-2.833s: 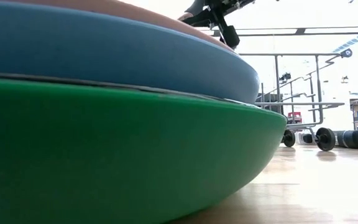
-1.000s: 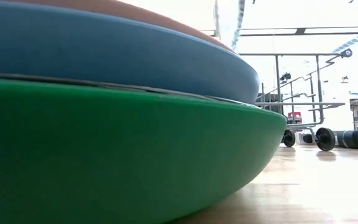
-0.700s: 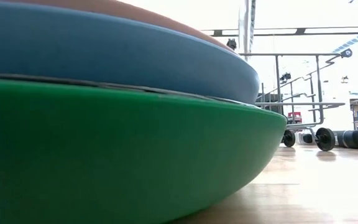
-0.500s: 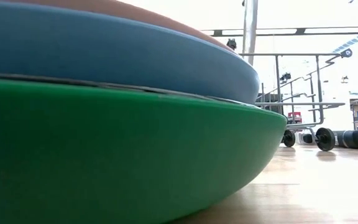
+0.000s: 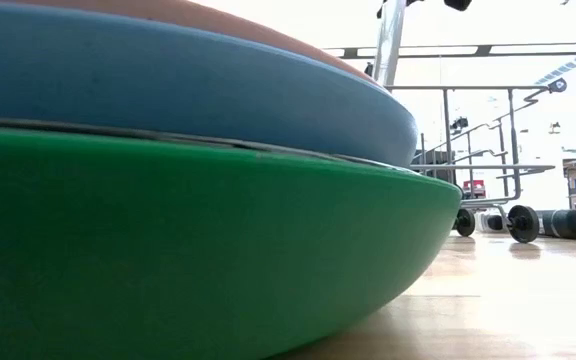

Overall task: Sort dishes
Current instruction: Put the white patterned plate into the dish rack

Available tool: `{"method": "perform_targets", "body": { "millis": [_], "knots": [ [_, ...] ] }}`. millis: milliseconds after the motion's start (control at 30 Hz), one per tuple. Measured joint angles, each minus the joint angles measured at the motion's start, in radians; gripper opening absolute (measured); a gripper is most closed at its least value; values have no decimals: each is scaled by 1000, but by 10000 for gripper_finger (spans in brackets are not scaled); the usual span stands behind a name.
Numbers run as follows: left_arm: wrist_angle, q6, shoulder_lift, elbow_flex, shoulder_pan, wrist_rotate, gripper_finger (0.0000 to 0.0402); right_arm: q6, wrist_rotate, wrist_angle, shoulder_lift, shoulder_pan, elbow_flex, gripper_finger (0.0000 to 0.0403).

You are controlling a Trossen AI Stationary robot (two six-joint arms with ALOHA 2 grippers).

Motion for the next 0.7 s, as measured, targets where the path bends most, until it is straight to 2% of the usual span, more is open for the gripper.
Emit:
{"method": "perform_targets", "body": {
  "millis": [200,433,700],
  "knots": [
    [0,32,0,0,-4,-3,231,-32,-69,-41,0,-34,0,0],
    [0,90,-5,0,-10,2,231,-159,-80,-37,2,-48,0,0],
    [0,73,-23,0,-11,12,231,-240,-151,-29,2,-63,-1,0]
  ]
}}
